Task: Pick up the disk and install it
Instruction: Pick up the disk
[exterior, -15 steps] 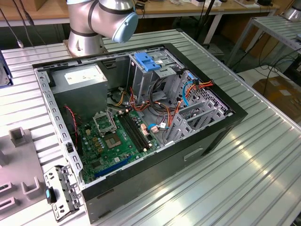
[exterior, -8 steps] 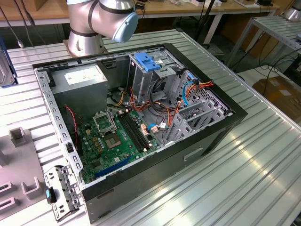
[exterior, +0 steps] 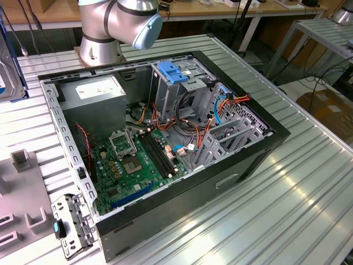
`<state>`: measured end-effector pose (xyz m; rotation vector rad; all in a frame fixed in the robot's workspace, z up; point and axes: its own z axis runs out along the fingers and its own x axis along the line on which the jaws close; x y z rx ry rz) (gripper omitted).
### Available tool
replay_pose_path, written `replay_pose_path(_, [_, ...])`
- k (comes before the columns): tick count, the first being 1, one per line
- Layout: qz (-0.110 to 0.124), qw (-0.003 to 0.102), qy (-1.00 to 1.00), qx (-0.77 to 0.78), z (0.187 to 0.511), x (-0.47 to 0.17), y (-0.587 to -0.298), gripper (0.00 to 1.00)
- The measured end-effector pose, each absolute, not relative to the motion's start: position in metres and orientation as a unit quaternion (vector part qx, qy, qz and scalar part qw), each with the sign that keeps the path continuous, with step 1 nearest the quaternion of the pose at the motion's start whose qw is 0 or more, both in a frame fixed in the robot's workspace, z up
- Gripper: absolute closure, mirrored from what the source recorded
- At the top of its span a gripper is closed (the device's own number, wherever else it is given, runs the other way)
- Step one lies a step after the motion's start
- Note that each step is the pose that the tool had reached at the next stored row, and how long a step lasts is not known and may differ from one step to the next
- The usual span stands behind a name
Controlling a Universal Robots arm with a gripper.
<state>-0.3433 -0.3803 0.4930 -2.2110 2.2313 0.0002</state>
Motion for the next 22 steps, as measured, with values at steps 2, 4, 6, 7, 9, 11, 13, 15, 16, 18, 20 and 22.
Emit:
replay_pose_path(2, [0.000,0.000,0.710,-0.704,0.493,-0.342,-0.380,0.63])
replay_pose_path(4, [0.000,0.000,0.710,-0.704,0.493,-0.339,-0.381,0.63])
replay_pose_path(6, [0.000,0.000,0.710,-0.704,0.493,-0.337,-0.381,0.63])
replay_pose_path(7, [0.000,0.000,0.710,-0.704,0.493,-0.336,-0.381,0.63])
replay_pose_path(9, [0.000,0.000,0.710,-0.704,0.493,-0.334,-0.381,0.63])
replay_pose_path(11, [0.000,0.000,0.710,-0.704,0.493,-0.332,-0.381,0.63])
replay_pose_path(13, [0.000,0.000,0.710,-0.704,0.493,-0.328,-0.381,0.63])
replay_pose_path(15, [0.000,0.000,0.710,-0.704,0.493,-0.326,-0.381,0.63])
replay_pose_path(16, [0.000,0.000,0.710,-0.704,0.493,-0.325,-0.381,0.63])
replay_pose_path(18, [0.000,0.000,0.710,-0.704,0.493,-0.322,-0.381,0.63])
replay_pose_path(20, [0.000,0.000,0.710,-0.704,0.493,-0.320,-0.381,0.63])
replay_pose_path(22, [0.000,0.000,0.710,-0.704,0.493,-0.317,-0.381,0.63])
